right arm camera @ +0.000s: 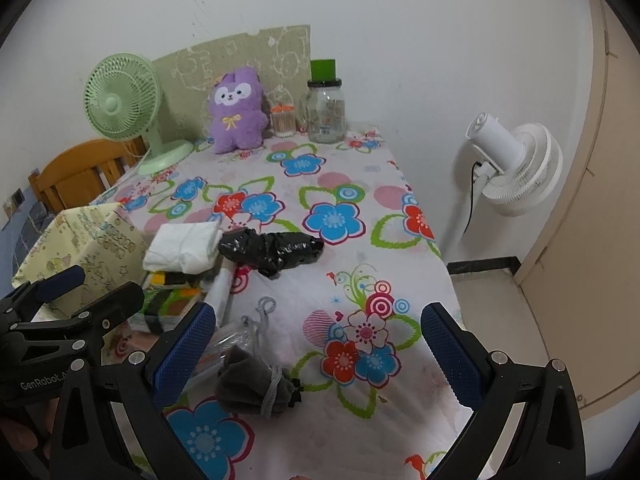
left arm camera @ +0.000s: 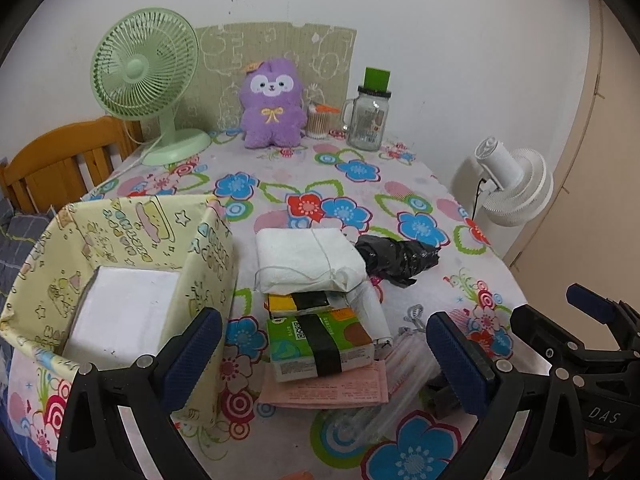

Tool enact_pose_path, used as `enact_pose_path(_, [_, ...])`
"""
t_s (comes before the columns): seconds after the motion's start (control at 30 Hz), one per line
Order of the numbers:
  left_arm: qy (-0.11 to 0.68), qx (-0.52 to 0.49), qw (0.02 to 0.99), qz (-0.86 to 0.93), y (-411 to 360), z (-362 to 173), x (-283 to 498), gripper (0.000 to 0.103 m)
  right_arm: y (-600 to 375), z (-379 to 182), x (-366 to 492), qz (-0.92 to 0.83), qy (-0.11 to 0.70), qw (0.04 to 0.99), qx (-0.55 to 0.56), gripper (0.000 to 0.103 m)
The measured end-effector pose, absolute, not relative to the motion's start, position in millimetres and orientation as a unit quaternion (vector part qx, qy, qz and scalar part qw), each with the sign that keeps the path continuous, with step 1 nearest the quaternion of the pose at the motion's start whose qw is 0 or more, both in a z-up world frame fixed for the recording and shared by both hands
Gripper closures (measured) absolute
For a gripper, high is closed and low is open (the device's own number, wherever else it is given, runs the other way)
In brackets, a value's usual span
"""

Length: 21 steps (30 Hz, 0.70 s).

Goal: Organize soft objects
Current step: 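Move the left tool toward the green tissue pack while the right tool reaches the gray sock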

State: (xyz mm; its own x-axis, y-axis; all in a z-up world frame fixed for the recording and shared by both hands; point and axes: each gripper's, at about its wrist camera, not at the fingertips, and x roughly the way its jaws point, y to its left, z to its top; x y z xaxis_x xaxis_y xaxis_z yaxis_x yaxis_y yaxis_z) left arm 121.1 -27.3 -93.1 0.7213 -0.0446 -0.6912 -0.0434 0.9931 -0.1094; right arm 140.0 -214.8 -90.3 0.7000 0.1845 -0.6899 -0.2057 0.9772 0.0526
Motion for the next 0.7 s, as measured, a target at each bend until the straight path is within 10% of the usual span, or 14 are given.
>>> enact_pose_path(0.7, [0.386, -0.038, 0.922, 0.007, -47, -104, 143, 0.001, -233, -109, 156, 0.084, 0.388, 0.918, -0.004, 0.000])
